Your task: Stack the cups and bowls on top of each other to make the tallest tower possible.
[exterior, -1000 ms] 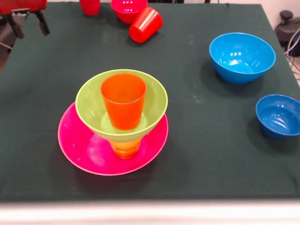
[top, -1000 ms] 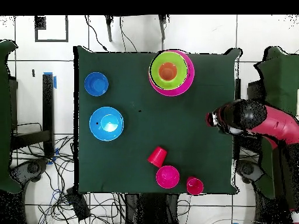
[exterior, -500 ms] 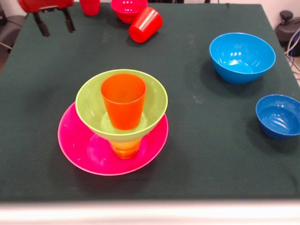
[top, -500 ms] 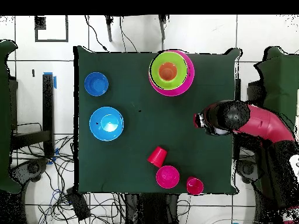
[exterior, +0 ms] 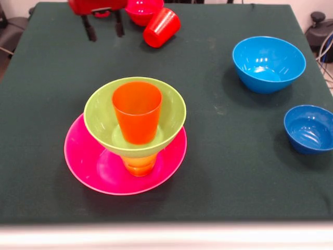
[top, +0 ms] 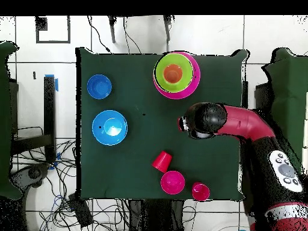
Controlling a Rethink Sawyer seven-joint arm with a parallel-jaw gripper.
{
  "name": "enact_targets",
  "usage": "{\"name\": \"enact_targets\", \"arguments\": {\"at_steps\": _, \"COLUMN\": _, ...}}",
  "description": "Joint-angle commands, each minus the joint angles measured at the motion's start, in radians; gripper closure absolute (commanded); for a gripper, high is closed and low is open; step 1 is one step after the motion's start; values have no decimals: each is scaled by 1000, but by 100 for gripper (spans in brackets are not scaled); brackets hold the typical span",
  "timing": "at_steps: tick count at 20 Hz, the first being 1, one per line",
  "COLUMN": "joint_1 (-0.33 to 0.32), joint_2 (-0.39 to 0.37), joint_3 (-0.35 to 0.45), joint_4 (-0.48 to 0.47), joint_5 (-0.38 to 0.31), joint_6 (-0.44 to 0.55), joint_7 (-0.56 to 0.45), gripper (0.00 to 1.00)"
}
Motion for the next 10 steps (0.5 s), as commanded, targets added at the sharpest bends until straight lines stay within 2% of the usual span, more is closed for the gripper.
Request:
{"name": "enact_targets", "arguments": {"at_steps": 1, "joint_1": 112, "joint_2": -14, "joint_3": -60, "joint_4": 86, "joint_5": 23, "joint_6": -88, "joint_7": 275, "gripper": 0}}
{"name": "enact_targets", "arguments": {"at_steps": 10, "joint_1": 226, "joint_2": 4, "joint_3": -100, "joint_4": 67, "joint_5": 34, "joint_6": -108, "joint_7": 400, "gripper": 0}}
